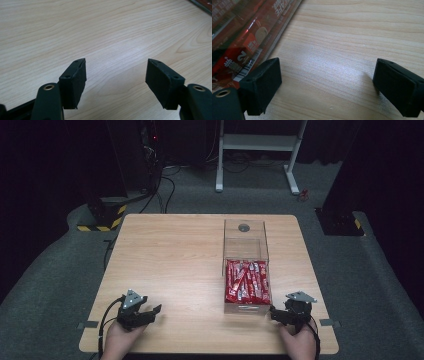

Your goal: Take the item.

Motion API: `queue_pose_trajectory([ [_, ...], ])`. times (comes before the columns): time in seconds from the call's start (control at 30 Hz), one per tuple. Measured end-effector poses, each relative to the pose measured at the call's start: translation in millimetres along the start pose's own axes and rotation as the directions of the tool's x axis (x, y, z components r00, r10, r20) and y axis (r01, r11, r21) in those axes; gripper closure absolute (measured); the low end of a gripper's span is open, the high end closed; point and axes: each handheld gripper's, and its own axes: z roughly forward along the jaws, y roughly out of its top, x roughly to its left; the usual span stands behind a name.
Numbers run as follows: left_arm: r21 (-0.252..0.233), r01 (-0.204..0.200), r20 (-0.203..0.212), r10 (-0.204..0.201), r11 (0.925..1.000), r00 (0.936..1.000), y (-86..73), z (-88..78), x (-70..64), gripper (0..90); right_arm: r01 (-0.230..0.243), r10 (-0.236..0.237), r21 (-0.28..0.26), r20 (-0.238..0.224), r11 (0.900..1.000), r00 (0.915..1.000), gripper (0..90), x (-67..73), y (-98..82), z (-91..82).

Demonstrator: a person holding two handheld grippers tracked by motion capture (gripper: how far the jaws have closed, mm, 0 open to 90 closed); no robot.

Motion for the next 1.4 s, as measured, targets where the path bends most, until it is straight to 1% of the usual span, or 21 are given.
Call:
queue_pose_trajectory([
  [0.07, -0.004, -0.003, 0.003, 0.003, 1.0000, 1.0000, 1.5, -0.4, -2.0, 33.3, 0.000, 0.000, -0.001, 0.000, 1.000, 1.0000, 8.4, 0.0, 0.0, 0.0],
  [0.17, -0.003, -0.031, 0.020, 0.031, 0.9995, 0.9993, 8.6, 1.3, -9.1, 33.2, 0.002, -0.002, 0.002, -0.001, 1.000, 1.0000, 8.3, 0.1, -0.5, -0.7],
  [0.2, -0.005, -0.029, 0.023, 0.030, 0.9996, 0.9993, 10.7, 1.9, -10.8, 33.1, 0.004, -0.004, 0.000, -0.003, 1.000, 1.0000, 8.3, 0.2, -0.9, -0.9],
  [0.3, -0.007, -0.052, 0.020, 0.052, 0.9986, 0.9984, 16.4, 1.6, -13.9, 32.5, 0.003, -0.003, 0.002, -0.005, 1.000, 1.0000, 8.2, 1.0, -1.8, -2.0],
  [0.33, -0.014, -0.045, 0.025, 0.045, 0.9989, 0.9987, 18.6, 1.3, -15.9, 32.5, 0.003, -0.003, 0.003, -0.007, 1.000, 1.0000, 8.2, 1.0, -2.0, -2.2],
  [0.37, -0.025, -0.030, 0.047, 0.031, 0.9992, 0.9984, 23.1, 0.5, -18.2, 32.6, 0.006, -0.006, 0.003, -0.009, 1.000, 0.9999, 8.2, 1.0, -2.4, -2.6],
  [0.43, -0.029, -0.029, 0.050, 0.031, 0.9991, 0.9983, 25.7, -0.1, -20.3, 32.6, 0.009, -0.009, 0.004, -0.012, 1.000, 0.9999, 7.9, 0.7, -2.3, -2.6],
  [0.47, -0.036, -0.032, 0.048, 0.034, 0.9988, 0.9983, 28.3, -0.1, -23.6, 32.6, 0.037, -0.037, 0.004, -0.032, 0.999, 0.9988, 7.8, -2.0, -1.2, -1.7],
  [0.5, -0.040, -0.043, 0.048, 0.045, 0.9983, 0.9979, 31.3, -0.4, -26.8, 32.6, 0.041, -0.041, 0.004, -0.043, 0.999, 0.9982, 7.8, -3.0, -0.6, -1.1],
  [0.53, -0.044, -0.045, 0.051, 0.047, 0.9980, 0.9976, 34.1, -0.5, -30.3, 32.6, 0.037, -0.037, 0.004, -0.044, 0.999, 0.9984, 7.9, -4.0, 0.1, -0.5],
  [0.57, -0.050, -0.062, 0.051, 0.064, 0.9968, 0.9966, 39.6, -1.0, -35.8, 32.6, 0.031, -0.031, 0.005, -0.042, 0.999, 0.9986, 8.0, -4.3, 0.4, -0.3],
  [0.6, -0.050, -0.062, 0.051, 0.064, 0.9968, 0.9966, 39.6, -1.0, -35.8, 32.6, 0.036, -0.036, 0.003, -0.039, 0.999, 0.9986, 7.8, -4.4, 0.3, -0.2],
  [0.67, -0.063, -0.070, 0.057, 0.073, 0.9956, 0.9957, 46.8, -1.6, -42.9, 32.6, 0.034, -0.034, 0.002, -0.034, 0.999, 0.9989, 7.8, -3.5, -0.3, -0.4],
  [0.77, -0.069, -0.076, 0.063, 0.080, 0.9948, 0.9948, 51.2, -1.9, -46.1, 32.6, 0.033, -0.033, 0.004, -0.037, 0.999, 0.9988, 7.9, -3.1, -1.4, -1.7],
  [0.8, -0.078, -0.079, 0.072, 0.084, 0.9938, 0.9938, 55.5, -1.1, -49.6, 32.7, 0.035, -0.035, 0.004, -0.039, 0.999, 0.9986, 7.9, -3.3, -1.8, -2.2],
  [0.93, -0.078, -0.085, 0.076, 0.090, 0.9934, 0.9930, 60.9, -0.2, -52.8, 32.8, 0.040, -0.040, 0.003, -0.040, 0.999, 0.9984, 7.9, -3.5, -2.3, -2.6],
  [1.03, -0.090, -0.092, 0.082, 0.100, 0.9916, 0.9916, 64.9, -1.4, -57.0, 32.9, 0.041, -0.040, 0.002, -0.039, 0.999, 0.9984, 7.9, -3.4, -2.3, -2.4],
  [1.2, -0.095, -0.087, 0.100, 0.096, 0.9917, 0.9903, 68.3, 1.0, -63.5, 33.1, 0.039, -0.038, 0.004, -0.040, 0.999, 0.9985, 7.8, -3.3, -2.2, -2.5],
  [1.23, -0.095, -0.096, 0.099, 0.105, 0.9909, 0.9895, 69.4, 2.2, -65.7, 33.1, 0.039, -0.038, 0.004, -0.040, 0.999, 0.9985, 7.9, -3.3, -2.2, -2.5],
  [1.33, -0.098, -0.096, 0.115, 0.107, 0.9906, 0.9876, 71.9, 4.4, -72.4, 33.1, 0.039, -0.038, 0.004, -0.040, 0.999, 0.9985, 7.9, -3.3, -2.2, -2.5],
  [1.4, -0.104, -0.104, 0.127, 0.117, 0.9892, 0.9850, 75.0, 5.9, -78.6, 33.1, 0.040, -0.040, 0.004, -0.041, 0.999, 0.9984, 7.9, -3.4, -2.2, -2.4],
])
